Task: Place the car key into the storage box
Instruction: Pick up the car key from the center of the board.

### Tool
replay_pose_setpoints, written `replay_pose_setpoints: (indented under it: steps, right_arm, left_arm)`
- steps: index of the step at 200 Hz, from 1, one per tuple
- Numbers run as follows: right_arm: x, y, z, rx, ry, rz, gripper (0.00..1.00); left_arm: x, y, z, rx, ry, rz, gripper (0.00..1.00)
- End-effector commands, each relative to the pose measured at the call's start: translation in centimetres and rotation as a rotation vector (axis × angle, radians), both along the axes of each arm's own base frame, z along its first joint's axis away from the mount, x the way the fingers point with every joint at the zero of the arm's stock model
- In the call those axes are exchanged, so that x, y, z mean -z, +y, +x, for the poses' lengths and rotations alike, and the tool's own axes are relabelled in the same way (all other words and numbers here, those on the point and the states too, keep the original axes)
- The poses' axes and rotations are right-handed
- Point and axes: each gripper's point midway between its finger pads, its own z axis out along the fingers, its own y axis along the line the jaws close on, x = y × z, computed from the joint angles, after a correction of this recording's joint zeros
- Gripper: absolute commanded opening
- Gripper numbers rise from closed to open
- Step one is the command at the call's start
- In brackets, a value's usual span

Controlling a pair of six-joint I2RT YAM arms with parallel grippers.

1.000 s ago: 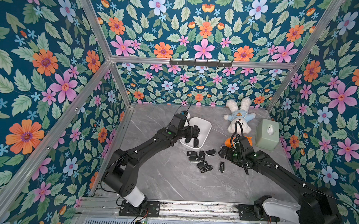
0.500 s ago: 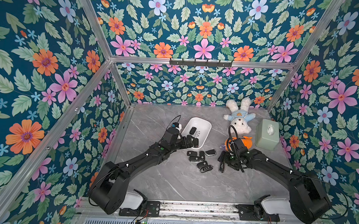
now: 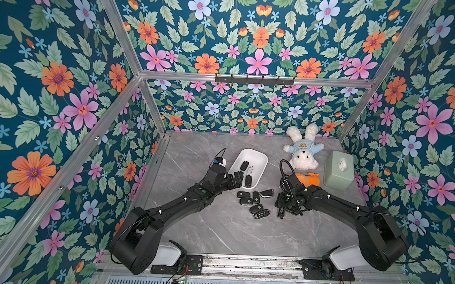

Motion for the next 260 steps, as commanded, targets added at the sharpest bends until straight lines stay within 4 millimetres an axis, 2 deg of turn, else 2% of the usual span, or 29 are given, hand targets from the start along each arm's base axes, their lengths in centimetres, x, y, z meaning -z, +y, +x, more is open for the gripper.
replay_pose_setpoints:
  steps: [1, 87, 150, 178, 218, 260]
  right_arm:
    - [0.6, -0.9, -0.3, -0.009, 0.01, -0.092, 0.64]
    - [1.8, -0.6, -0.5, -0.018, 0.023, -0.133, 0.47]
    - [2.6, -0.7, -0.8, -0.021, 0.04, -0.148, 0.43]
    - [2.6, -0.5, -0.8, -0.025, 0.041, -0.144, 0.37]
    - [1.2, -0.1, 0.0, -0.016, -0.001, -0.121, 0.31]
    - [-2.2, 0.8, 2.1, 0.002, -0.093, -0.086, 0.31]
  left_arm:
    - [-0.3, 0.2, 0.3, -0.011, -0.015, 0.007, 1.0]
    - [-0.3, 0.6, 0.1, -0.021, -0.021, 0.016, 0.99]
    - [-0.5, 0.8, 0.2, -0.034, -0.024, 0.011, 1.0]
    - [-0.6, 0.9, 0.2, -0.041, -0.031, 0.012, 0.99]
    - [-0.7, 1.4, 0.2, -0.066, -0.037, 0.015, 1.0]
    - [-0.8, 2.6, 0.4, -0.121, -0.043, 0.017, 1.0]
